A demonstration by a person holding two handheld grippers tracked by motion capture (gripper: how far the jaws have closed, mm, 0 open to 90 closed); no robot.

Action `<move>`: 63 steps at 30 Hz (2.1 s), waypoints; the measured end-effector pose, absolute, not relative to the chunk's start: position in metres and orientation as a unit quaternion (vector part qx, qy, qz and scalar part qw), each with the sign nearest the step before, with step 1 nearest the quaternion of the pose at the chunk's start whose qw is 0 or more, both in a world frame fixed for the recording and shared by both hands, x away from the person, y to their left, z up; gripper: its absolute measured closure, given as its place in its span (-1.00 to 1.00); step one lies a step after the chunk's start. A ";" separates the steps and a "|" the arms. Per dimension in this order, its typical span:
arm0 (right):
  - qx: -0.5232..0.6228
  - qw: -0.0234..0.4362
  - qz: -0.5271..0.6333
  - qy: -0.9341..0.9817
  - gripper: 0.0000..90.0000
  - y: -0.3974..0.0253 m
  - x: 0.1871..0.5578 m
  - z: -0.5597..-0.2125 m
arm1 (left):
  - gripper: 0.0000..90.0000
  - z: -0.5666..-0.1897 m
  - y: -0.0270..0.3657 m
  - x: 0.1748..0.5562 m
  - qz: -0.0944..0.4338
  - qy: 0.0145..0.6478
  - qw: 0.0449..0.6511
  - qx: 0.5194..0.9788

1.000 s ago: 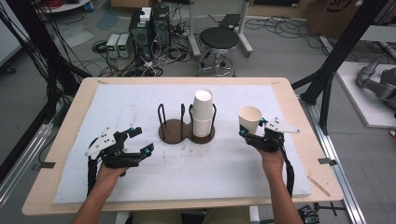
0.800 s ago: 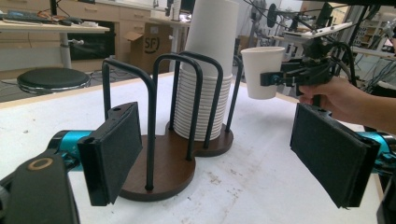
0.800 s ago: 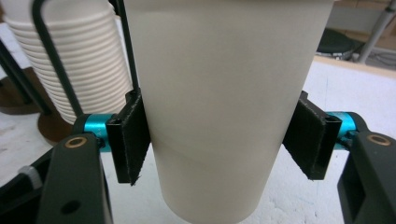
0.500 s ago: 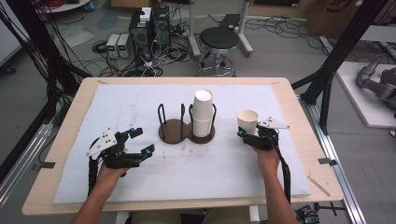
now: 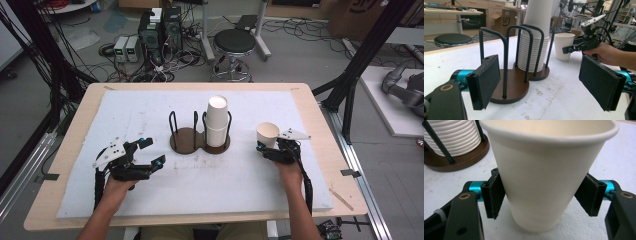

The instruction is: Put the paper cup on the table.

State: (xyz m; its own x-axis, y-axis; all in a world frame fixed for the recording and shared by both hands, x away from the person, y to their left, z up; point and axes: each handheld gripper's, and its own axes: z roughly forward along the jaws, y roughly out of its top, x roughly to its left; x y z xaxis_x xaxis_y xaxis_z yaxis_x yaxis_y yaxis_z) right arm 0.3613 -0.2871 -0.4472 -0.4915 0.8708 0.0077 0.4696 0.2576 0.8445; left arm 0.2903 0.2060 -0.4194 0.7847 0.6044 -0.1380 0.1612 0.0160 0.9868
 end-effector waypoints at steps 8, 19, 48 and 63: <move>0.450 0.223 0.424 0.754 -0.36 -0.294 0.356 -0.450 | -0.62 -0.420 0.206 0.290 0.167 0.283 0.650 0.685; 0.453 0.213 0.427 0.753 -0.61 -0.307 0.345 -0.448 | -0.62 -0.420 0.206 0.291 0.162 0.284 0.652 0.684; 0.365 0.247 0.512 0.737 -0.61 -0.320 0.249 -0.399 | -0.65 -0.416 0.208 0.287 0.170 0.282 0.662 0.673; 0.363 0.242 0.515 0.738 -0.60 -0.311 0.242 -0.395 | -0.65 -0.414 0.210 0.279 0.178 0.275 0.660 0.676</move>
